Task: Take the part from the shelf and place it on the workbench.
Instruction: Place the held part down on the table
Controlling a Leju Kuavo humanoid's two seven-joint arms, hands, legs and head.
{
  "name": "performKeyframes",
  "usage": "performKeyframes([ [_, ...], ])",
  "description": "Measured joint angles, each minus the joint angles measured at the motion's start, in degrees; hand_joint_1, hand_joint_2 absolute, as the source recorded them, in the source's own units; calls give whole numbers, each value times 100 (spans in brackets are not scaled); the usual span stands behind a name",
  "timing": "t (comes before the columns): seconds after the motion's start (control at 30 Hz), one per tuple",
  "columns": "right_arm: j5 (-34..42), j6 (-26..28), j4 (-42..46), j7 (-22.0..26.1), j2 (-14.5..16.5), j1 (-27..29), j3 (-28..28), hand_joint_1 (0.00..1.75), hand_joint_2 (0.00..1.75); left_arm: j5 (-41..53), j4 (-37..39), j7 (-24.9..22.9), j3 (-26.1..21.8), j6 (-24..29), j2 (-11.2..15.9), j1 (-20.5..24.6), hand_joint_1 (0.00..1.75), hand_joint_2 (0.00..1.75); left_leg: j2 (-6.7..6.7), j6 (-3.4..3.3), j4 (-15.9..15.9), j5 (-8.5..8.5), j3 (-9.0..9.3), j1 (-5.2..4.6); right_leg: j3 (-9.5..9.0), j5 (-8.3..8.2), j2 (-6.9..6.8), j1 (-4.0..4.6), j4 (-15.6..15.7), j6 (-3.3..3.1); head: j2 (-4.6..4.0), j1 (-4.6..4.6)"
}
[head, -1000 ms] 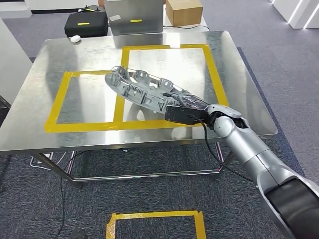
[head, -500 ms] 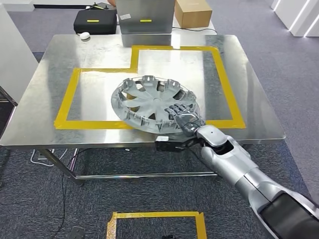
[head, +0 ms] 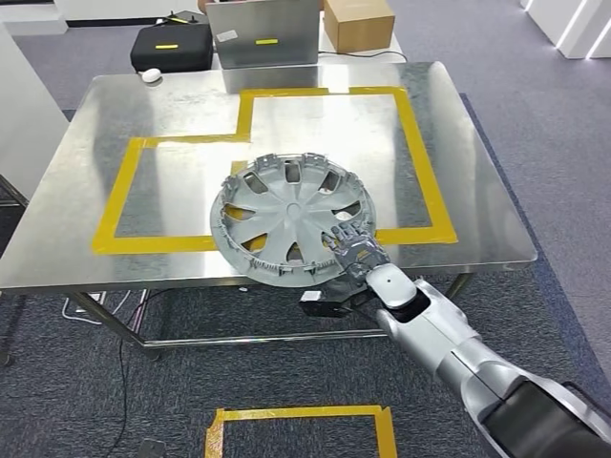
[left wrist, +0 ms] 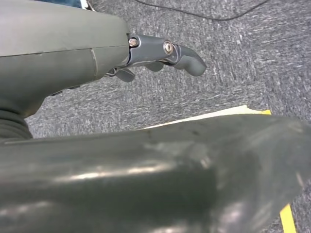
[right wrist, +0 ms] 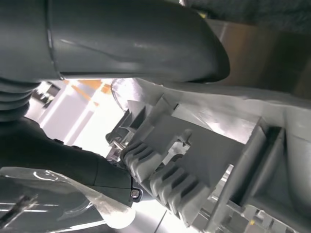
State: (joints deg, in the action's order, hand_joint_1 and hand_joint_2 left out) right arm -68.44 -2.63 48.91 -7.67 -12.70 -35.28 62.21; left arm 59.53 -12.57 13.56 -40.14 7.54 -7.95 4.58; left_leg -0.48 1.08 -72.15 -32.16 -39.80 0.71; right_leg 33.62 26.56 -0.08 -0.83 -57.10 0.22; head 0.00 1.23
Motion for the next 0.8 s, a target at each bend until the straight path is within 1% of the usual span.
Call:
performKeyframes([
  [0.03,-97,96,-43,-62,38,21,-25,0,0,0,0,2,-4,0,0,-2,0,0,5,-5,386,212,185,7,-7,4,1,-1,-5,9,0,0],
  [0.07,-198,194,-77,-130,75,40,-55,0,0,0,0,4,-7,-1,-1,0,0,0,9,-14,791,366,384,6,-9,11,3,9,-14,30,0,-2],
  [0.1,-295,279,-103,-198,105,54,-85,0,0,1,0,8,-10,-1,-4,4,0,0,9,-35,1113,472,535,1,-4,15,6,18,-25,56,0,-3],
  [0.13,-396,359,-122,-270,133,71,-112,0,0,3,0,11,-13,-1,-9,4,0,0,6,-60,1300,509,619,-5,3,16,8,28,-31,88,0,-3],
  [0.17,-501,425,-137,-340,157,94,-143,0,0,4,0,14,-19,-1,-14,0,0,0,1,-91,1351,490,636,-19,10,12,8,33,-31,121,0,-3],
  [0.23,-699,520,-151,-452,200,148,-222,0,0,11,0,17,-38,2,-20,-15,0,0,-4,-171,1377,517,630,-23,28,13,5,18,-18,185,0,-2],
  [0.27,-791,549,-153,-495,216,171,-272,0,0,13,-1,21,-50,4,-20,-18,0,0,-4,-211,1395,533,635,-20,64,62,3,9,-66,214,0,2],
  [0.3,-872,572,-154,-529,224,185,-322,0,0,15,-1,28,-60,7,-20,-17,0,0,-3,-249,1414,550,639,-12,145,169,4,5,-218,238,0,14],
  [0.33,-951,592,-151,-562,227,197,-368,0,0,16,-1,36,-68,8,-20,-16,0,0,-2,-276,1427,561,642,-6,285,332,4,2,-499,254,0,25],
  [0.4,-1108,643,-115,-624,229,235,-454,0,0,25,0,48,-83,9,-23,-22,0,0,-1,-300,1426,560,635,-16,655,688,4,5,-1309,273,0,42],
  [0.43,-1194,665,-81,-649,231,261,-499,0,0,34,0,49,-87,8,-26,-27,0,0,-3,-303,1425,558,635,-22,800,768,4,7,-1609,274,0,42],
  [0.47,-1290,678,-42,-667,234,283,-549,0,0,54,0,50,-91,4,-27,-29,0,0,-10,-305,1423,556,635,-27,853,740,4,9,-1708,268,0,43],
  [0.5,-1385,677,-6,-678,245,290,-601,0,0,82,0,49,-92,-5,-26,-28,0,0,-19,-306,1420,554,637,-31,793,604,4,10,-1567,252,0,43],
  [0.53,-1467,660,23,-682,264,277,-654,0,0,119,0,41,-93,-16,-26,-23,0,0,-28,-304,1416,551,641,-34,631,396,4,14,-1216,226,0,44],
  [0.57,-1520,626,40,-678,295,239,-708,0,0,156,0,26,-93,-31,-28,-16,0,0,-34,-298,1412,546,641,-38,439,208,4,21,-801,194,0,44],
  [0.6,-1541,571,49,-657,341,177,-768,0,0,186,0,9,-93,-47,-31,-4,0,0,-35,-285,1399,539,628,-51,252,82,4,30,-427,166,0,44],
  [0.63,-1523,490,51,-617,394,98,-830,0,0,204,0,-6,-93,-62,-34,9,0,0,-32,-265,1390,537,609,-62,129,21,6,39,-180,146,0,41],
  [0.67,-1485,383,49,-557,447,14,-893,0,0,210,0,-10,-93,-77,-39,21,0,0,-27,-243,1384,538,588,-71,77,23,10,47,-75,132,0,40],
  [0.73,-1379,88,46,-397,540,-143,-990,0,0,198,-1,0,-93,-91,-45,46,0,0,-18,-191,1378,537,563,-74,63,24,16,42,-44,105,0,37],
  [0.77,-1321,-82,45,-309,567,-214,-1022,0,0,186,-1,5,-93,-86,-48,55,0,0,-14,-161,1343,503,551,-70,56,17,13,31,-32,83,0,35],
  [0.8,-1257,-270,44,-210,589,-286,-1042,0,0,174,-1,6,-93,-74,-48,63,0,0,-10,-125,1222,419,503,-65,45,11,6,18,-17,55,0,23],
])
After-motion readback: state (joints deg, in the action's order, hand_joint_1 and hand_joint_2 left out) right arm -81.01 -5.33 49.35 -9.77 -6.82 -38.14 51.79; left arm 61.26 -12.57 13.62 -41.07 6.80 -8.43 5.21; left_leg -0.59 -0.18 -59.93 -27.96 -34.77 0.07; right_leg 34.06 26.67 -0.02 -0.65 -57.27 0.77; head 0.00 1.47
